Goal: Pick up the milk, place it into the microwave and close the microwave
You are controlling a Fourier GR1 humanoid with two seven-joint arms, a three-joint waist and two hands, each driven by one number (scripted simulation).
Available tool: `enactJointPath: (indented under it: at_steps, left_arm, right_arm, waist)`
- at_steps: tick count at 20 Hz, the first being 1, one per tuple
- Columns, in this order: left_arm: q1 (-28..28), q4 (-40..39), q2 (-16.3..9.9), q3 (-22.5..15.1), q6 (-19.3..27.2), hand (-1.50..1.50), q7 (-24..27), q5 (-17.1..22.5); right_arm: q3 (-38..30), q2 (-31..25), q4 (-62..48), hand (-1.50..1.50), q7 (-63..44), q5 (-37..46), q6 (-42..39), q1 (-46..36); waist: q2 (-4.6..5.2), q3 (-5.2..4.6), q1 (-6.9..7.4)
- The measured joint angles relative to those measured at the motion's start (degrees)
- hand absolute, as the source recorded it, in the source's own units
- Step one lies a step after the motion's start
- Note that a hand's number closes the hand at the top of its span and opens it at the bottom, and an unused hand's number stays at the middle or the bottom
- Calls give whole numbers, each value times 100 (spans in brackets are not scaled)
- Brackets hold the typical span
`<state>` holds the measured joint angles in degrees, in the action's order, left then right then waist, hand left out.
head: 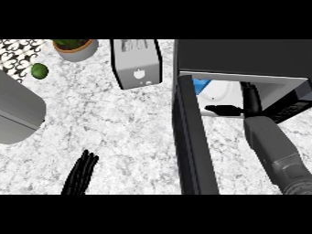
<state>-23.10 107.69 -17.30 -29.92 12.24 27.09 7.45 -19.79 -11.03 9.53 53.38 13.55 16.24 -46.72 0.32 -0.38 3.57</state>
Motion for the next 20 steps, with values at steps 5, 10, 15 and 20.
enactJointPath:
  at_steps: [5, 10, 15, 20]
  left_arm:
    - [116, 66, 83, -88, 99, -150, -233, -122]
    - [198, -152, 200, -120, 125, -150, -164, -188]
    - [301, -187, 255, -163, -13, -150, -232, -77]
    - [461, -228, 161, -379, -265, 150, -529, -112]
  right_arm:
    - [-1, 80, 91, -150, 277, -92, -755, 301]
    - [45, 189, 210, -150, 582, -130, -1222, 804]
    - [-26, 142, 378, -150, 766, -342, -1920, 1480]
    - [-46, 4, 725, -150, 685, -575, -2428, 2115]
  waist:
    - [-70, -18, -58]
    - [-110, -16, -150]
    - [-106, 5, -294]
    - [-85, 25, -420]
